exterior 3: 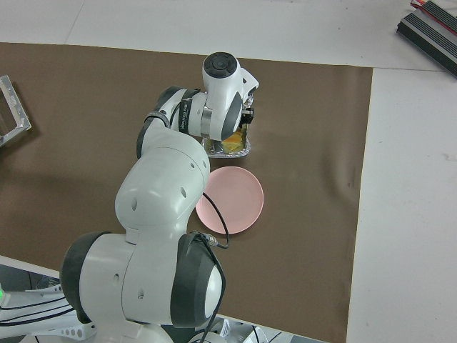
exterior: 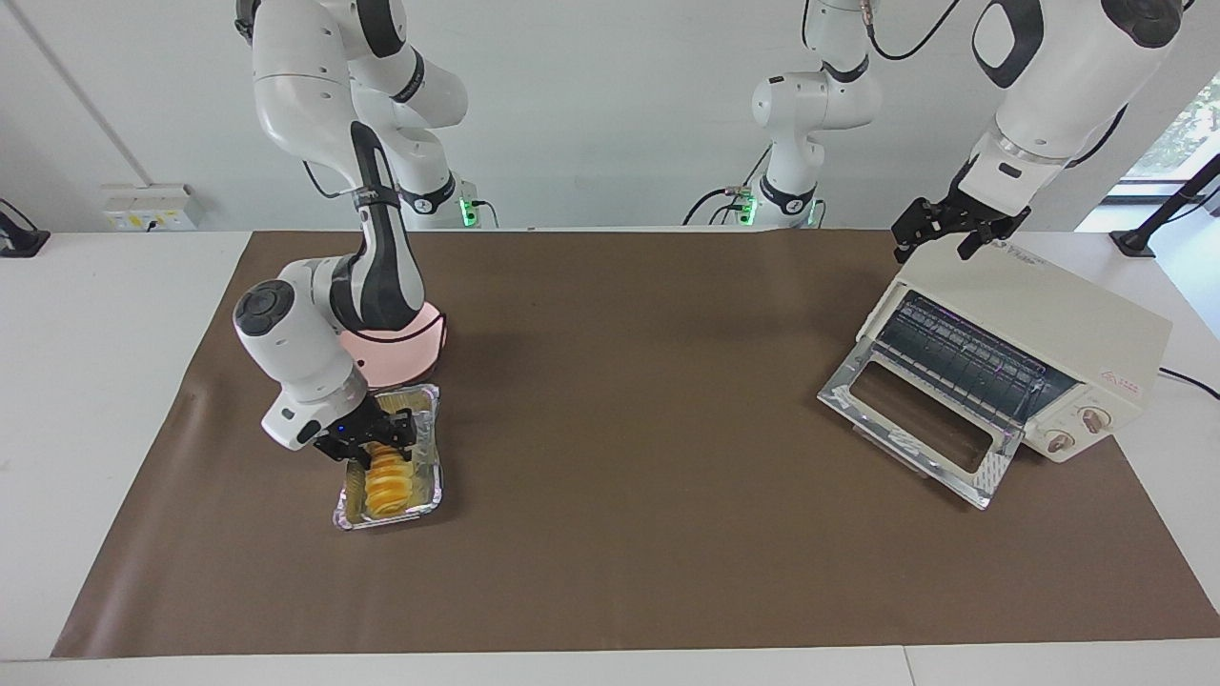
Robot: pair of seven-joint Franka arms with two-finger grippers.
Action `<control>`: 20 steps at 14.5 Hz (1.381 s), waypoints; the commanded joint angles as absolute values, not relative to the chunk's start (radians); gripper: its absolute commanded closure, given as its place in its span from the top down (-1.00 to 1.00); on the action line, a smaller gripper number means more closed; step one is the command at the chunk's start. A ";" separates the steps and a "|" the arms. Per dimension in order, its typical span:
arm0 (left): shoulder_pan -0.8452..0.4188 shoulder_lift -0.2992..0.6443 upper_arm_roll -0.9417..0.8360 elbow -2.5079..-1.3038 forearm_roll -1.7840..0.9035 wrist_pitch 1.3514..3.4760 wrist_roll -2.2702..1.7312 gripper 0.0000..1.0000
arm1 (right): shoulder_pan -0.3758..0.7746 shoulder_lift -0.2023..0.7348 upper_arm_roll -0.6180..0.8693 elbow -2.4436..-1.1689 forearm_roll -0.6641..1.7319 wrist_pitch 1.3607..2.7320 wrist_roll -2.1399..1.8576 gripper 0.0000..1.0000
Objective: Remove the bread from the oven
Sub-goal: 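Tip the foil tray over the pink plate to slide the rolls out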
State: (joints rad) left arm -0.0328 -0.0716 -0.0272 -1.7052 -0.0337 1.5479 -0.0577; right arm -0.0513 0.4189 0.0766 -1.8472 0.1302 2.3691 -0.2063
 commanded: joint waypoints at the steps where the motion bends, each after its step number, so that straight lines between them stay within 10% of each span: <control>1: -0.029 -0.086 -0.028 -1.709 -0.049 1.531 -0.069 1.00 | -0.048 0.405 0.077 -1.853 0.120 2.350 -0.184 -1.00; 11: -0.029 -0.086 -0.028 -1.707 -0.049 1.532 -0.069 1.00 | -0.078 0.154 0.074 -1.830 0.101 1.906 -0.179 -1.00; 20: -0.029 -0.084 -0.028 -1.707 -0.048 1.532 -0.069 1.00 | -0.075 -0.227 0.075 -2.392 0.114 2.006 -0.170 -1.00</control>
State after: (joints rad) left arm -0.0328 -0.0716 -0.0272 -1.7052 -0.0337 1.5479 -0.0577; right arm -0.0676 -0.1356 0.0705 -2.2404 0.1215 1.9163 -0.1855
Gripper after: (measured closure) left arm 0.000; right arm 0.916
